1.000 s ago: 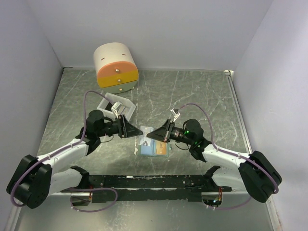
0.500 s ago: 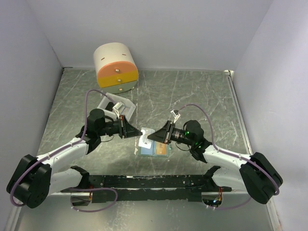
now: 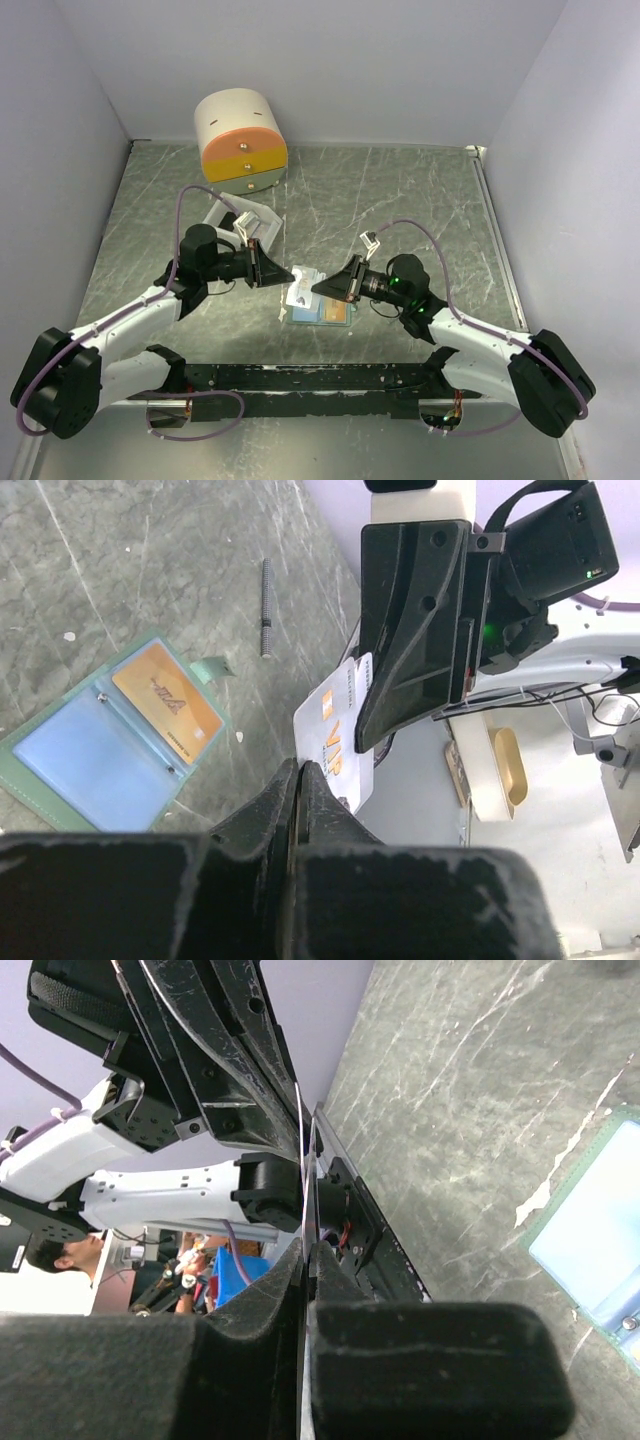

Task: Put the credit cards into the card holder
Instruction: Adjust the credit card.

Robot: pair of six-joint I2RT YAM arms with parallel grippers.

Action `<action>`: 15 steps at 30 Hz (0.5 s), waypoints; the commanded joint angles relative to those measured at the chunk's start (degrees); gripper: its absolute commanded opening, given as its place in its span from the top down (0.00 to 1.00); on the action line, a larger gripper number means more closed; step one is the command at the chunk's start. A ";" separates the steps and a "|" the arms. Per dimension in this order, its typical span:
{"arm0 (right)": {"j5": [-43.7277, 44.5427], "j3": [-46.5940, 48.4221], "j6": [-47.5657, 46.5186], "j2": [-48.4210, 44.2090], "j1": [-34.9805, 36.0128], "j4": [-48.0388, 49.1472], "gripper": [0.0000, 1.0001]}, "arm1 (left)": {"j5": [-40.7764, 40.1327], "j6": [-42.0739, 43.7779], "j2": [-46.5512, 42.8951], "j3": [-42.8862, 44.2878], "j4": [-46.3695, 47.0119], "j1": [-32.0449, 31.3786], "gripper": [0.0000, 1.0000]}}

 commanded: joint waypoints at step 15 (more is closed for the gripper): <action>-2.00 -1.39 3.35 4.09 -0.19 9.88 1.00 | 5.99 -12.56 3.37 -4.70 20.83 0.34 0.85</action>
